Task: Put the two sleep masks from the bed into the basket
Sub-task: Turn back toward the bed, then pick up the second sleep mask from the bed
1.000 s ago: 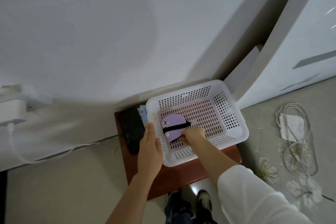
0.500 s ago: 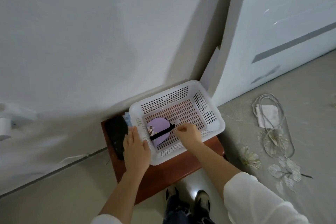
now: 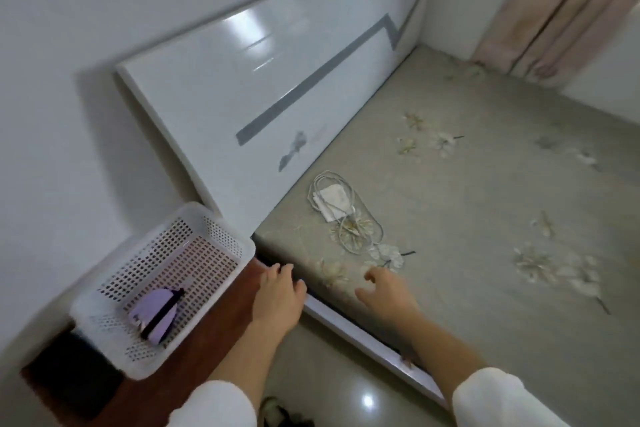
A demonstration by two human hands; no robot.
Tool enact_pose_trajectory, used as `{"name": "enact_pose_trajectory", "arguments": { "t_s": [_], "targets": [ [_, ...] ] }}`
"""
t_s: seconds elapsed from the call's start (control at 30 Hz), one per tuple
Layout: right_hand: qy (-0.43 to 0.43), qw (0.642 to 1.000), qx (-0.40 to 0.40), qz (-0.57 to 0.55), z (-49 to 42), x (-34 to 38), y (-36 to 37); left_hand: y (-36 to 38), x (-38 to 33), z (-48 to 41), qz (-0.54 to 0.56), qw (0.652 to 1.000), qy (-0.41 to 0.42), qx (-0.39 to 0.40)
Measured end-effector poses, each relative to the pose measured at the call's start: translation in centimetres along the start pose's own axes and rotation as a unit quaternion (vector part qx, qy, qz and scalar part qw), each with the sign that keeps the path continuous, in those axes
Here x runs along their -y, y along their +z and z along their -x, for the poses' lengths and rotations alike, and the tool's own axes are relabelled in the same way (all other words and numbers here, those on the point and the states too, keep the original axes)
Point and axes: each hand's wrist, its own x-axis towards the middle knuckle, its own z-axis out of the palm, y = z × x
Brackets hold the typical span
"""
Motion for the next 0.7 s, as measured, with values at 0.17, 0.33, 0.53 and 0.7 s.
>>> {"name": "enact_pose_trajectory", "arguments": {
  "t_s": [0.17,0.33,0.53,0.7],
  "targets": [
    [0.065,0.995,-0.071,-0.014,5.2,-13.2,-4.9,7.2,-12.6,3.8,-0.07,0.989,0.112,0.065],
    [0.125,0.986,-0.105,0.027,12.1,-27.5,-7.8,17.9,-23.2,9.9,-0.11,0.971,0.18,0.11],
    [0.215,0.965,-0.153,-0.006,21.7,-43.4,-11.4,29.3,-35.4,18.7,-0.161,0.926,0.3,0.164],
    [0.285,0.937,-0.191,-0.057,27.1,-53.0,-14.1,36.6,-44.0,24.1,-0.2,0.885,0.38,0.18]
  ]
}}
